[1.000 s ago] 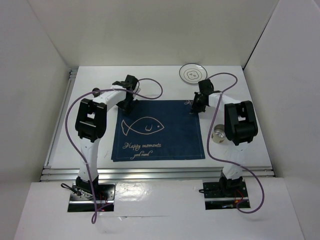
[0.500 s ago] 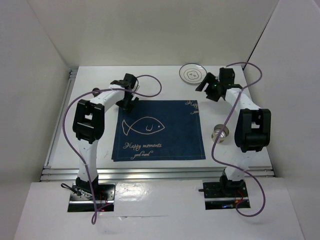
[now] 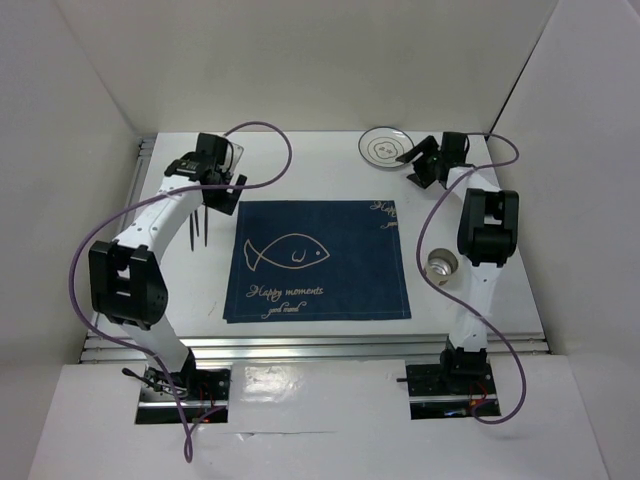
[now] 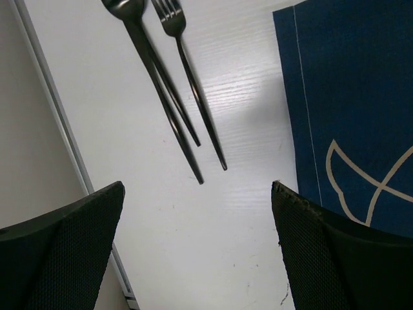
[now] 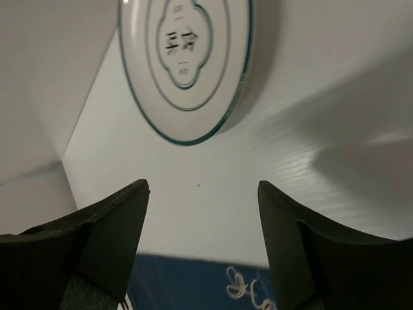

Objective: Set the dinner table for one person

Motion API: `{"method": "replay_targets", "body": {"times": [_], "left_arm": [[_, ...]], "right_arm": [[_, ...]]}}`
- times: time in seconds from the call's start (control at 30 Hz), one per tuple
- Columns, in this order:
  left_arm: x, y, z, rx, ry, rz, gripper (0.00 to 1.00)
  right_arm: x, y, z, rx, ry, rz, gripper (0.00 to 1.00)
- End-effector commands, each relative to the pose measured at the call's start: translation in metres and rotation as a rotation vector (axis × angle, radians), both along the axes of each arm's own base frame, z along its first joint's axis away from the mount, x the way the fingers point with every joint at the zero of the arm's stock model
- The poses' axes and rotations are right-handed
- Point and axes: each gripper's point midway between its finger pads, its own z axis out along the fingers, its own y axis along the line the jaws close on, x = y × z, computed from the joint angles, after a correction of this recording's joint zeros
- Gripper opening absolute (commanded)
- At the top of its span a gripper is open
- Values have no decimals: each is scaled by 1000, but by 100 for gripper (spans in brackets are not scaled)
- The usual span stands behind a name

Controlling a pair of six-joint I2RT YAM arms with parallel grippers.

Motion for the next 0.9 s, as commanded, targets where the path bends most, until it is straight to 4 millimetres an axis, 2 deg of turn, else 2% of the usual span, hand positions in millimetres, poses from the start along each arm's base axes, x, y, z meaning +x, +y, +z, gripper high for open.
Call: {"method": "replay_targets", "body": {"times": [0.0, 0.03, 0.07, 0.1, 0.13, 0.17, 0.2, 0.23, 0.27, 0.3, 0.37, 0.4, 0.43, 0.5, 0.53, 0.57, 0.6, 0.63, 0.67, 0.73, 0.77, 0.8, 0.83, 0.87], "left_arm": [[-12, 9, 0, -1, 13, 14, 100], [-15, 15, -4, 9, 26, 30, 100], [-13, 18, 3, 23, 0, 33, 100], [-16, 24, -1, 40, 13, 39, 100], [-13, 32, 1, 51, 2, 53, 100], [-13, 38, 2, 65, 3, 59, 100], [-14, 44, 3, 75, 2, 75, 100], [-10, 47, 10, 72, -18, 85, 100], [-9, 54, 14, 78, -28, 106, 100], [-9, 54, 16, 78, -26, 106, 100], [-6, 65, 18, 78, -31, 133, 100], [-3, 63, 18, 69, -32, 126, 100], [-3, 67, 22, 69, -36, 137, 100], [-1, 72, 22, 69, -37, 148, 100], [1, 72, 21, 70, -30, 148, 100], [1, 72, 17, 71, -19, 147, 100], [1, 75, 21, 65, -26, 164, 100], [5, 75, 21, 65, -27, 164, 100], [5, 75, 21, 65, -27, 164, 100], [3, 73, 19, 57, -17, 157, 100], [3, 72, 19, 50, -17, 152, 100], [3, 72, 19, 50, -17, 152, 100], [4, 70, 18, 41, -16, 146, 100], [4, 68, 18, 32, -15, 140, 100]], "right_arm": [[29, 1, 6, 82, -60, -41, 74], [31, 2, -12, 104, -35, -55, 74], [38, 1, -11, 115, -62, -61, 73], [40, 5, -14, 162, -57, -65, 73], [42, 9, -17, 189, -66, -56, 68], [48, 5, -25, 211, -88, -59, 67], [54, 4, -21, 227, -106, -67, 65], [57, 5, -25, 264, -89, -88, 65], [57, 4, -43, 278, -50, -111, 62], [63, 0, -43, 283, -55, -137, 60], [64, -1, -61, 320, -16, -174, 58], [65, -3, -68, 322, -4, -197, 52], [70, 0, -67, 331, -3, -218, 49], [69, -4, -86, 337, 43, -257, 41], [71, -5, -88, 343, 45, -271, 29], [70, -5, -97, 361, 66, -286, 22], [70, -5, -96, 369, 69, -291, 15], [71, -3, -93, 384, 61, -284, 0], [68, -1, -97, 389, 68, -275, 0], [69, 4, -78, 393, 15, -230, 0], [63, 9, -75, 400, 13, -193, 0], [62, 12, -52, 391, -27, -160, 0], [61, 14, -38, 389, -61, -137, 0], [52, 18, -35, 392, -60, -111, 0]]}}
